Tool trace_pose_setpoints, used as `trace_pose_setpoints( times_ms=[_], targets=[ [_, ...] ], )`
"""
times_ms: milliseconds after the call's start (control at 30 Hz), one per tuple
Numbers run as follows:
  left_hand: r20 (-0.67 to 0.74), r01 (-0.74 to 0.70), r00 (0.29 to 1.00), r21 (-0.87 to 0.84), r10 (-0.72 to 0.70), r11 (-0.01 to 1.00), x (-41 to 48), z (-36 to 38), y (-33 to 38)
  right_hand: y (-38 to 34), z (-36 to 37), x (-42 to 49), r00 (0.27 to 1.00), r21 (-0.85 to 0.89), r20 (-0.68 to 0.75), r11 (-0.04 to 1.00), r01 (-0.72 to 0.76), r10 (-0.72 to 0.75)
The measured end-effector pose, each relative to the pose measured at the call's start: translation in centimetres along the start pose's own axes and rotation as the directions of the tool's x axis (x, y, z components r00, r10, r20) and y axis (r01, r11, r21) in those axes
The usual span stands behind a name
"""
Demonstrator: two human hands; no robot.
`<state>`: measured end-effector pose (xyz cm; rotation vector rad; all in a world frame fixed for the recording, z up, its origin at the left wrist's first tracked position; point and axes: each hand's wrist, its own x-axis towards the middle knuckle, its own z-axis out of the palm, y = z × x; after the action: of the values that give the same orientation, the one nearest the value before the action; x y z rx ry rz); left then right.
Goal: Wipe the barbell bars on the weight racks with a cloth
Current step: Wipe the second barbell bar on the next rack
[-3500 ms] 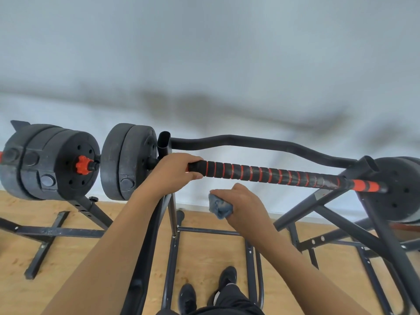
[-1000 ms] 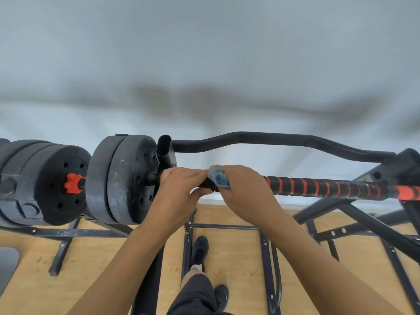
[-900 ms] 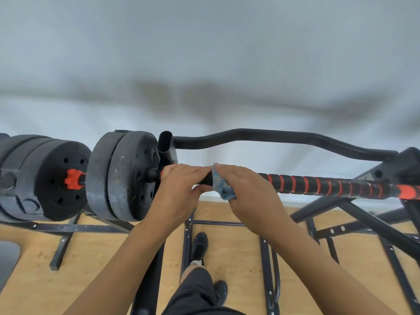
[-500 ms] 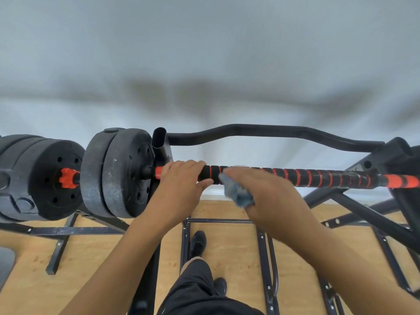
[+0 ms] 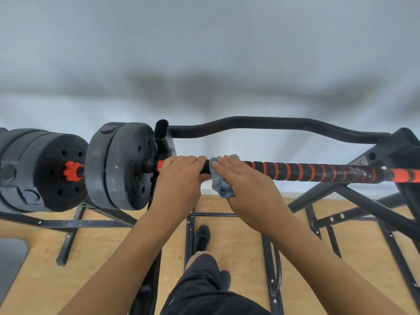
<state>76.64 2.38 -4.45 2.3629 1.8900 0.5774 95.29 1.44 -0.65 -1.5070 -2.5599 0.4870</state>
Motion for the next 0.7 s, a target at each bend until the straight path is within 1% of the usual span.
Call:
trace_pose_setpoints(
  times_ms=[67,100,167,233,267,300,367,467,500,633,700],
  targets=[
    [-0.024,0.029,0.999,-0.056,-0.03,0.998,-0.2,-0.2,0.2,-0.1,-0.7,-1.0,1.0,0.01,-0.007,1.0,0.02,-0.02],
    [-0.033,0.036,0.999,-0.07,-0.038,0.997,-0.4,-0.2,0.3,-0.2,-1.2,-1.4,0.999,0.033,-0.033,0.999,0.019,-0.018],
    [-0.054,0.037,0.998,-0.063,-0.04,0.997,-0.7,-0.2,0.4,0.1,-2.2,-1.6,0.989,0.149,-0.149,0.988,0.045,-0.022],
    [-0.062,0.04,0.997,-0.058,-0.044,0.997,-0.9,-0.3,0.7,1.2,-3.3,-0.7,0.961,0.229,-0.277,0.973,0.035,0.03],
    [-0.067,0.038,0.997,-0.051,-0.041,0.998,-0.9,-0.4,0.8,1.6,-3.8,0.1,0.952,0.242,-0.298,0.97,0.011,0.063],
    [-0.066,0.038,0.997,-0.047,-0.041,0.998,-0.9,-0.5,0.8,1.9,-4.0,1.1,0.952,0.23,-0.292,0.973,-0.023,0.092],
    [-0.057,0.033,0.998,-0.051,-0.036,0.998,-1.1,-0.7,0.9,2.1,-3.7,3.1,0.97,0.183,-0.214,0.98,-0.074,0.113],
    [-0.057,0.015,0.998,-0.08,-0.02,0.997,-1.2,-0.8,0.7,1.1,-1.5,4.3,0.993,0.139,0.007,0.983,-0.12,0.12],
    [-0.058,0.015,0.998,-0.085,-0.019,0.996,-1.2,-0.8,0.7,0.8,-0.7,4.1,0.993,0.111,0.03,0.987,-0.114,0.111],
    [-0.062,0.023,0.998,-0.015,-0.024,1.0,-1.2,-0.3,1.0,0.6,0.4,1.7,0.999,-0.009,-0.017,0.999,-0.031,0.031],
    [-0.066,0.029,0.997,0.0,-0.029,1.0,-1.5,-0.2,1.1,0.4,0.0,0.5,1.0,-0.044,0.023,0.999,0.008,-0.007]
  ],
)
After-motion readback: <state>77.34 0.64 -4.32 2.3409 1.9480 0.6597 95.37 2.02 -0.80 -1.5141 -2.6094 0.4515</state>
